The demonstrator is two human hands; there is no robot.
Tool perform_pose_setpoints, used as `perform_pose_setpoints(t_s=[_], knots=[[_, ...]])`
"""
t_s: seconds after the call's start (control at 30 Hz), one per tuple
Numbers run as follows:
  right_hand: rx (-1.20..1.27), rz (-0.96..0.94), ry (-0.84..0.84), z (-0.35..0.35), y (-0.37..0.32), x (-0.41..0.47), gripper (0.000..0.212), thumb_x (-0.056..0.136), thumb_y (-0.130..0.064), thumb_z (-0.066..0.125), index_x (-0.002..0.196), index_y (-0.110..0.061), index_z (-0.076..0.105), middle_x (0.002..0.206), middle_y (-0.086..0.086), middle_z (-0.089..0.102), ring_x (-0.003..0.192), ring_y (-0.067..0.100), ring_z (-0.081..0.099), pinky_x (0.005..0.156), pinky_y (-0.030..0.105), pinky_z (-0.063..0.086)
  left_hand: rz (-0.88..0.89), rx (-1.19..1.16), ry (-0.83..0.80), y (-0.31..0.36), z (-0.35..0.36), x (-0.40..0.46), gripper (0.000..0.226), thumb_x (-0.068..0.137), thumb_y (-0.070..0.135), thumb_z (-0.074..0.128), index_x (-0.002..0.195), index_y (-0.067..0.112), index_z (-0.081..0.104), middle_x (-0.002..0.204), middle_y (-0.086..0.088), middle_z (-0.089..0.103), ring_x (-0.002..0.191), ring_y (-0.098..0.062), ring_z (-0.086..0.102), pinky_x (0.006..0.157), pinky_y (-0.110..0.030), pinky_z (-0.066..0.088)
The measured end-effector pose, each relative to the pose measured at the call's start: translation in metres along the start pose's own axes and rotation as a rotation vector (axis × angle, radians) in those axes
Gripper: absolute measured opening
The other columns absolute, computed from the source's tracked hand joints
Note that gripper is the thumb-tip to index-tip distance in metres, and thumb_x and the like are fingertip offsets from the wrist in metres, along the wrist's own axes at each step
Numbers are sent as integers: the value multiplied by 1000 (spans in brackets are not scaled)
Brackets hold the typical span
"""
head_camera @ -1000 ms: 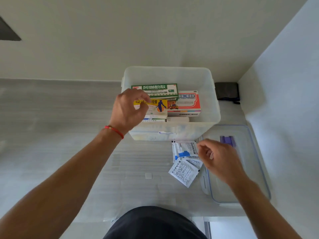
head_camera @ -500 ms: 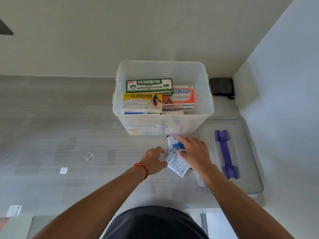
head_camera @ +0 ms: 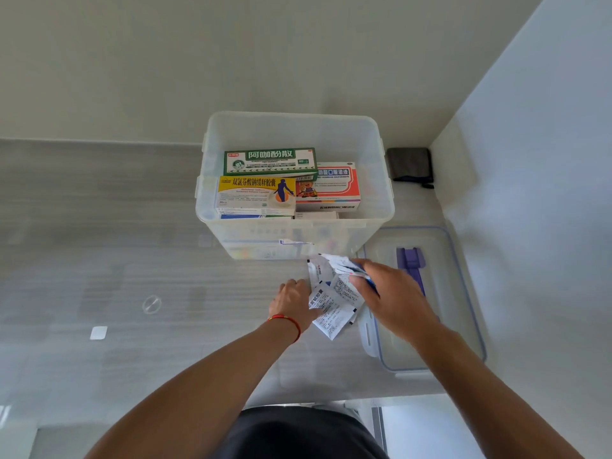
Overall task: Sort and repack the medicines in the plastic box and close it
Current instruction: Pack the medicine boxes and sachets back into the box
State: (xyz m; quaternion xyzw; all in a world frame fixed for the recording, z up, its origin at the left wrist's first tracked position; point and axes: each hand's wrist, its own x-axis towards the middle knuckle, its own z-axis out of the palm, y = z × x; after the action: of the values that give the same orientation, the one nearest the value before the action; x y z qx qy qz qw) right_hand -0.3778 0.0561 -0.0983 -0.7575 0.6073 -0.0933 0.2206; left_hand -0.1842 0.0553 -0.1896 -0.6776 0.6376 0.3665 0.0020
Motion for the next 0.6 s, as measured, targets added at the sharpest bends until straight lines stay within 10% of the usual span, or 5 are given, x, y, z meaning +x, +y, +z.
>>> perform_pose_setpoints(t_s=[0.2, 0.4, 0.6], knots=[[452, -37, 157, -87, -41, 10, 17, 99, -50, 53, 111, -40, 58, 84, -18, 72, 46, 6, 69, 35, 19, 49, 58, -239, -14, -7, -31, -17, 23, 82, 19, 73, 77, 20, 50, 83, 3, 62, 77, -18, 58, 61, -24, 45], [262, 114, 219, -117, -40, 122, 18, 97, -36, 52, 91, -19, 50, 83, -3, 71, 32, 14, 63, 26, 21, 36, 244, -409, 100, 4, -106, -58, 30, 79, 20, 79, 72, 24, 50, 81, 8, 72, 58, -4, 59, 55, -15, 50], [351, 379, -29, -100, -34, 185, 29, 96, -21, 52, 118, -1, 57, 107, 19, 72, 61, 31, 77, 66, 46, 64, 260, -691, 297, 18, -182, -64, 23, 82, 11, 79, 83, 7, 57, 82, 0, 78, 60, -21, 73, 49, -28, 57]])
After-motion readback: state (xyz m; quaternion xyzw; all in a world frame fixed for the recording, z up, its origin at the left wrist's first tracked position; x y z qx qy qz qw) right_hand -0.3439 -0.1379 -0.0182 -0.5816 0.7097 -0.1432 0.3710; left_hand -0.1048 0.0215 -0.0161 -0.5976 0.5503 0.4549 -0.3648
